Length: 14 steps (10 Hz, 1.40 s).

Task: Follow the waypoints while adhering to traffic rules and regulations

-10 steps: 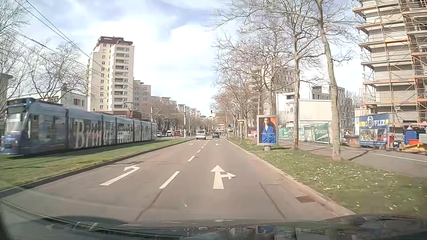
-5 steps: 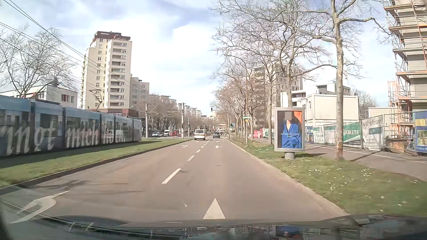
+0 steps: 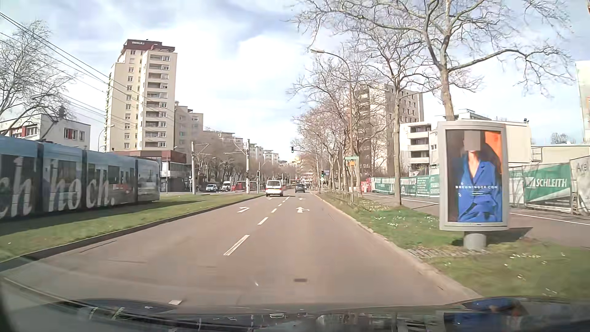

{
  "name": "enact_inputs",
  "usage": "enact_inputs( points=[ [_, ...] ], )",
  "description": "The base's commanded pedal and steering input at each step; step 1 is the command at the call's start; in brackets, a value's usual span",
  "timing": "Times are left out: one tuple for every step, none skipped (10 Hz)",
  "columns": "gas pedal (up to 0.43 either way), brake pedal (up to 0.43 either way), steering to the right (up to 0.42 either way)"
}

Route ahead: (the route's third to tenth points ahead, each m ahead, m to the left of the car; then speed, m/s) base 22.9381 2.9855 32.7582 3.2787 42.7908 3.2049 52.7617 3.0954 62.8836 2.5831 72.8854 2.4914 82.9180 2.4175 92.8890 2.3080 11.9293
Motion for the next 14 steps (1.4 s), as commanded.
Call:
enact_inputs(
  points=[
    [0.067, 0.0, -0.001],
    [0.067, 0.0, -0.001],
    [0.067, 0.0, -0.001],
    [0.067, 0.0, -0.001],
    [0.067, 0.0, -0.001],
    [0.067, 0.0, -0.001],
    [0.059, 0.0, -0.001],
    [0.059, 0.0, 0.0],
    [0.059, 0.0, 0.0],
    [0.059, 0.0, 0.001],
    [0.059, 0.0, 0.001],
    [0.059, 0.0, 0.001],
    [0.059, 0.0, 0.001],
    [0.059, 0.0, 0.001]
  ],
)
